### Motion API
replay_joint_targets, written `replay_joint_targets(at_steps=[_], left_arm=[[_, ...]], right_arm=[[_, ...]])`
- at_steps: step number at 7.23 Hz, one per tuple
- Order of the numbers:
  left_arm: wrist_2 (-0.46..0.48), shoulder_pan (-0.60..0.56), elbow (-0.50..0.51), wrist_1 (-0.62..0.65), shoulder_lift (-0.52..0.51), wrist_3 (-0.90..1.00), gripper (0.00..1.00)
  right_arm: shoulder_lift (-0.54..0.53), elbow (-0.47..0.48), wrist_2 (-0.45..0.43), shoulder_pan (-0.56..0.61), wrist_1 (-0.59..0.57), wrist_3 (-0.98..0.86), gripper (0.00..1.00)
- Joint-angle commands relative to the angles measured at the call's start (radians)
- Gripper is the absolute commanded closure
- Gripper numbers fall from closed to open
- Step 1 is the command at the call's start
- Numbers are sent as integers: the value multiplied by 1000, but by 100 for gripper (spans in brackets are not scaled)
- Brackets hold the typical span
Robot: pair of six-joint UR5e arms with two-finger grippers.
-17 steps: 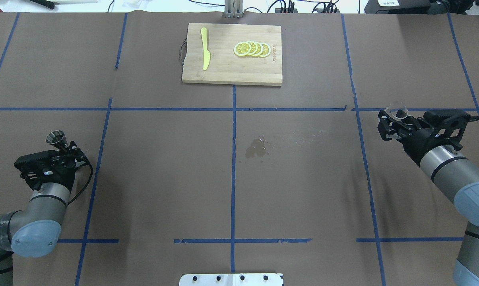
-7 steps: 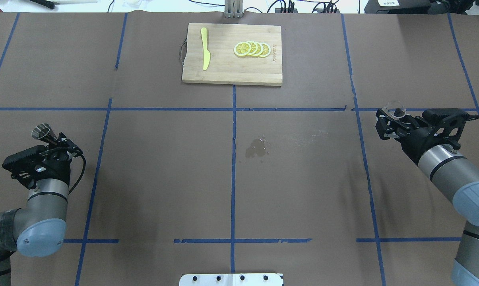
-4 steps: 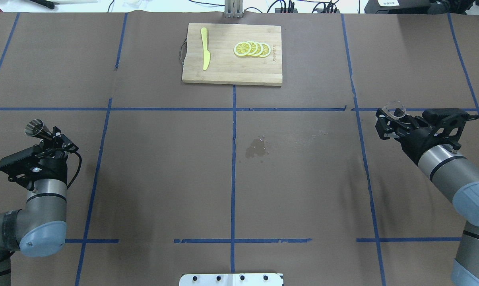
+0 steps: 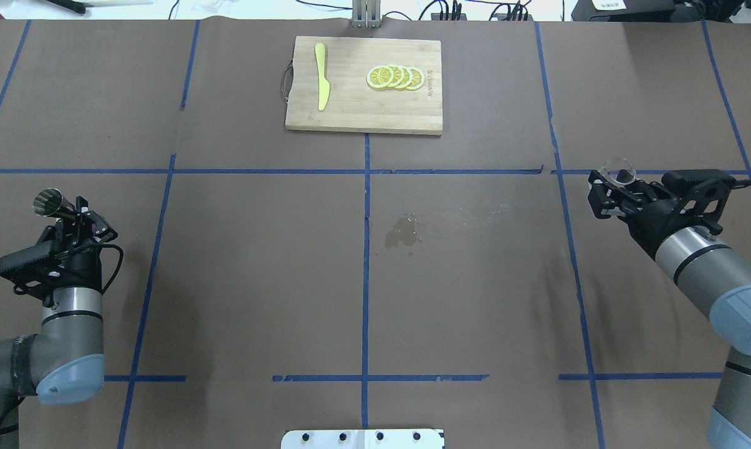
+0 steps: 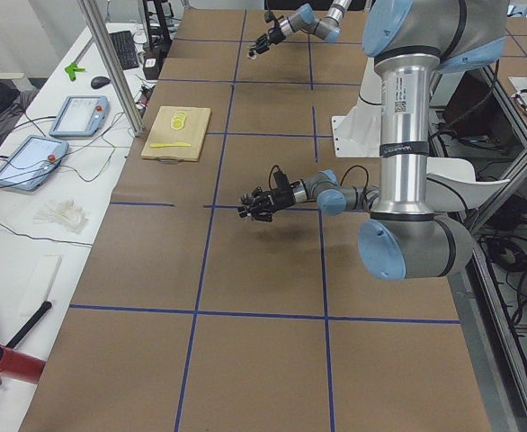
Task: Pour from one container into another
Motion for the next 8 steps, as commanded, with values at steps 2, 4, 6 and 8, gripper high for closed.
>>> replay_joint_targets(at_steps=[2, 4, 6, 8], left_arm=[[28, 27, 22, 0, -5, -3, 100], [42, 47, 37, 0, -9, -3, 100], [45, 62, 42, -2, -25, -3, 100], [45, 68, 60, -2, -37, -3, 96]], right_arm=[[-1, -10, -9, 0, 0, 14, 100], [-1, -9, -11, 0, 2, 17, 100], [-1, -10, -11, 0, 0, 17, 100], [-1, -12, -11, -2, 0, 17, 100]])
